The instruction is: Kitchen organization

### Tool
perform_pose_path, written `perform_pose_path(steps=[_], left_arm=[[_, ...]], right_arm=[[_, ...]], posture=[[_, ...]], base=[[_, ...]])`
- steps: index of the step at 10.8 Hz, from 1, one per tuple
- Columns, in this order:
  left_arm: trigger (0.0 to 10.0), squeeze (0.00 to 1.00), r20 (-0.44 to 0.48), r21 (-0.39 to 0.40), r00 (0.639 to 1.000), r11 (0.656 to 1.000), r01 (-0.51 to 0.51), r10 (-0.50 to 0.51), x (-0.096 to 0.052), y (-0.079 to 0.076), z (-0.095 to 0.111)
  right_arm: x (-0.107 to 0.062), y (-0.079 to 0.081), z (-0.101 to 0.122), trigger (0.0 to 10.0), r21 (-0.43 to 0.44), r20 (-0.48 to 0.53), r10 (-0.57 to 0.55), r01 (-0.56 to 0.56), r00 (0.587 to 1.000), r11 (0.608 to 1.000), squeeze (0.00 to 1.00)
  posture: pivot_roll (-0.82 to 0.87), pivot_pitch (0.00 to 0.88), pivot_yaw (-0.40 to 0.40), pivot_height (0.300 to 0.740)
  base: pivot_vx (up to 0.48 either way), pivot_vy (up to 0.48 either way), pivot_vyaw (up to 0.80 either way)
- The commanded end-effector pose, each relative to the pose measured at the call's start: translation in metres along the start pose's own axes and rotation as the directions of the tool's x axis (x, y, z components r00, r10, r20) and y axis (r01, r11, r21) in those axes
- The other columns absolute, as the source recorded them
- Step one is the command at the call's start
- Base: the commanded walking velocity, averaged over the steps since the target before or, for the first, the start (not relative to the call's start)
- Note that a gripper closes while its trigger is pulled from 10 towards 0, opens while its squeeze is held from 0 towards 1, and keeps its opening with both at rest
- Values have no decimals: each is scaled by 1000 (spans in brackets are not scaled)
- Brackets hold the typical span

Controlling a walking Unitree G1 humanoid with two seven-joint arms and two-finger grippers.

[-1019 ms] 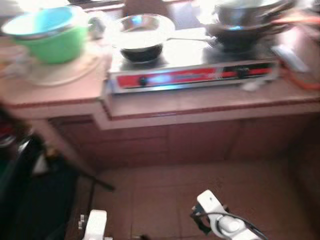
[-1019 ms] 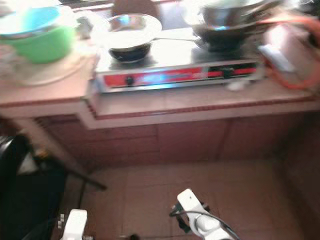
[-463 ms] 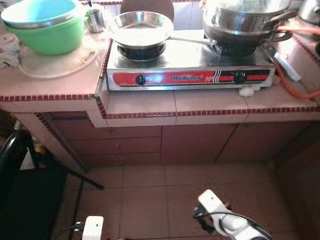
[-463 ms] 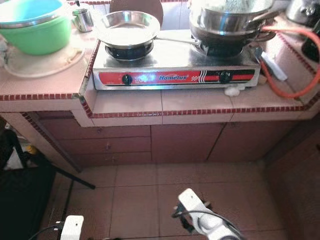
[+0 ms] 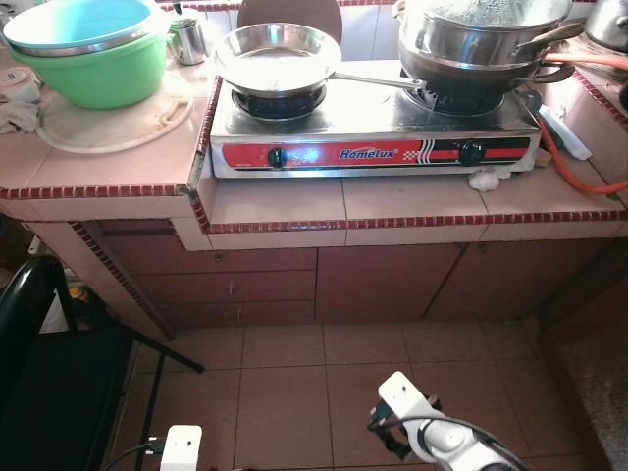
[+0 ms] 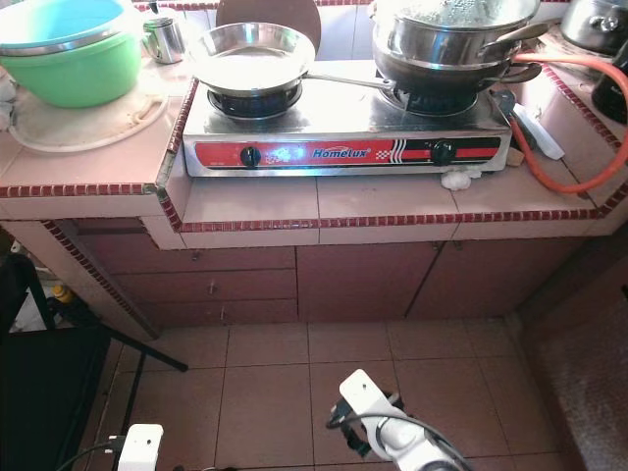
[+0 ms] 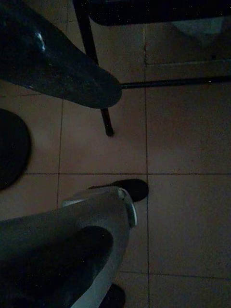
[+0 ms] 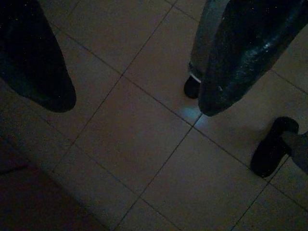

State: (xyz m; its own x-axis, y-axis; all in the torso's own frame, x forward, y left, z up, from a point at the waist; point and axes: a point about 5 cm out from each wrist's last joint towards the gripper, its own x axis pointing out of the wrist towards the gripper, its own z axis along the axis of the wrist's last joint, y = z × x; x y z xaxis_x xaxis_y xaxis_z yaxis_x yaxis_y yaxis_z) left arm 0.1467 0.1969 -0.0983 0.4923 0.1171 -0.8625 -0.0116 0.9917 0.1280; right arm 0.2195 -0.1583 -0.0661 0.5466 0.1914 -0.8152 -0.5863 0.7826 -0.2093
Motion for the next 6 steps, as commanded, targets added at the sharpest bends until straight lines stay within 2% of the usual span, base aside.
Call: perform_pose_path(steps=[1, 6], left_arm=[[10000, 0, -22, 10, 1000, 1000, 17, -16, -1, 1, -8], [10000, 0, -19, 16, 999, 999, 29, -29, -1, 1, -7]], right_arm=[[-1, 4, -8, 10000, 21, -27, 0, 0, 1000, 1000, 0], [-1, 8, -11, 10000, 36, -32, 0, 2, 999, 999, 0]], posture=[[-67, 116, 5, 740], [-75, 130, 17, 740]], base=[[0, 0, 0], [258, 0, 0]])
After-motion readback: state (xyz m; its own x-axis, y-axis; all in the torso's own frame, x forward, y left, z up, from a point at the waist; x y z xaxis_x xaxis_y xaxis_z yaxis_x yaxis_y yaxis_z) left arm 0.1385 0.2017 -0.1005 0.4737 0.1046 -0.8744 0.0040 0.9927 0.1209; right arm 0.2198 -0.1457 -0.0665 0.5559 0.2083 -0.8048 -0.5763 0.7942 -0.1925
